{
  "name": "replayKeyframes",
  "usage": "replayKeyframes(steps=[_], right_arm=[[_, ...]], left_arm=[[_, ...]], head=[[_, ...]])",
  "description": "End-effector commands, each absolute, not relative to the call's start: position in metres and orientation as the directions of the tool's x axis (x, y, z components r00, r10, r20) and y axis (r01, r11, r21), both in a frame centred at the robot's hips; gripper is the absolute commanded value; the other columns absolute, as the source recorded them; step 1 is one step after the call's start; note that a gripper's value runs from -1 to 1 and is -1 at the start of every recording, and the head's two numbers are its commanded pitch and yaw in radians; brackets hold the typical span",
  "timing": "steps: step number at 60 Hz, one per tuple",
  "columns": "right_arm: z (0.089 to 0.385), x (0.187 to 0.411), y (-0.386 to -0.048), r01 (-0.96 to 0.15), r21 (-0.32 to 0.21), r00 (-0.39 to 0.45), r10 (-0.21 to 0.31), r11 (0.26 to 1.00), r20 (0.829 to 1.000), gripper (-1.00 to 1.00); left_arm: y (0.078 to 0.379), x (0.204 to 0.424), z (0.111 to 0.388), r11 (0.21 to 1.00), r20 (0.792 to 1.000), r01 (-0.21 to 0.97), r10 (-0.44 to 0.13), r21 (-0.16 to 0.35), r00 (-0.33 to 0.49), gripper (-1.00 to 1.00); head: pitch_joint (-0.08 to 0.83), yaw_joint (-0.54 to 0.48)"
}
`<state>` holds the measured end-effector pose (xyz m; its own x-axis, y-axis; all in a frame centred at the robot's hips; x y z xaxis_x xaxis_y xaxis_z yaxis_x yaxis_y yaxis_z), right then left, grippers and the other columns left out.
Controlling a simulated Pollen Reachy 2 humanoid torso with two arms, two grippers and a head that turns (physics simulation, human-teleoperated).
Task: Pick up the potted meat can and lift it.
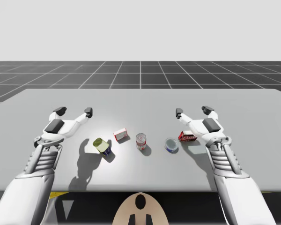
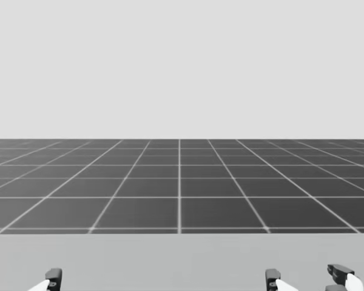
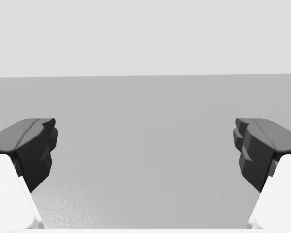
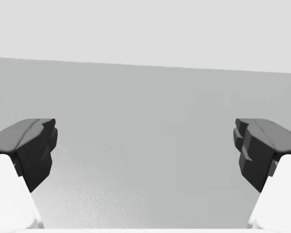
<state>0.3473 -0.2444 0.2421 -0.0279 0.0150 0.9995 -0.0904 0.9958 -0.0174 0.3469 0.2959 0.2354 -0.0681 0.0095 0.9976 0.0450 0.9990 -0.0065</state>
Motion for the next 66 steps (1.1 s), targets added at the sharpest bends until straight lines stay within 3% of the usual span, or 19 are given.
replayKeyframes(steps=[1, 14, 36, 50, 66], right_arm=[[0.2430, 0.3460, -0.2447, -0.039, 0.005, -0.044, -0.007, 0.999, 0.999, -1.00], [0.2465, 0.3471, -0.2465, -0.043, 0.008, -0.043, -0.010, 0.999, 0.999, -1.00], [0.2460, 0.3487, -0.2469, -0.041, 0.004, -0.030, -0.006, 0.999, 1.000, -1.00], [0.2457, 0.3485, -0.2462, -0.049, 0.002, -0.024, -0.003, 0.999, 1.000, -1.00], [0.2442, 0.3480, -0.2440, -0.055, 0.003, -0.015, -0.003, 0.998, 1.000, -1.00]], left_arm=[[0.2954, 0.3465, 0.2353, 0.999, 0.998, 0.043, 0.006, -0.003, -0.069, -1.00], [0.2949, 0.3469, 0.2352, 0.999, 0.998, 0.042, 0.001, 0.001, -0.069, -1.00], [0.2929, 0.3494, 0.2324, 0.999, 0.998, 0.043, -0.014, 0.017, -0.060, -1.00], [0.2916, 0.3505, 0.2316, 0.999, 0.998, 0.044, -0.015, 0.018, -0.054, -1.00], [0.2910, 0.3509, 0.2301, 0.999, 0.999, 0.049, -0.019, 0.021, -0.045, -1.00]], head=[[0.005, -0.01], [0.094, -0.01], [0.414, 0.04], [0.613, 0.17], [0.725, 0.28]])
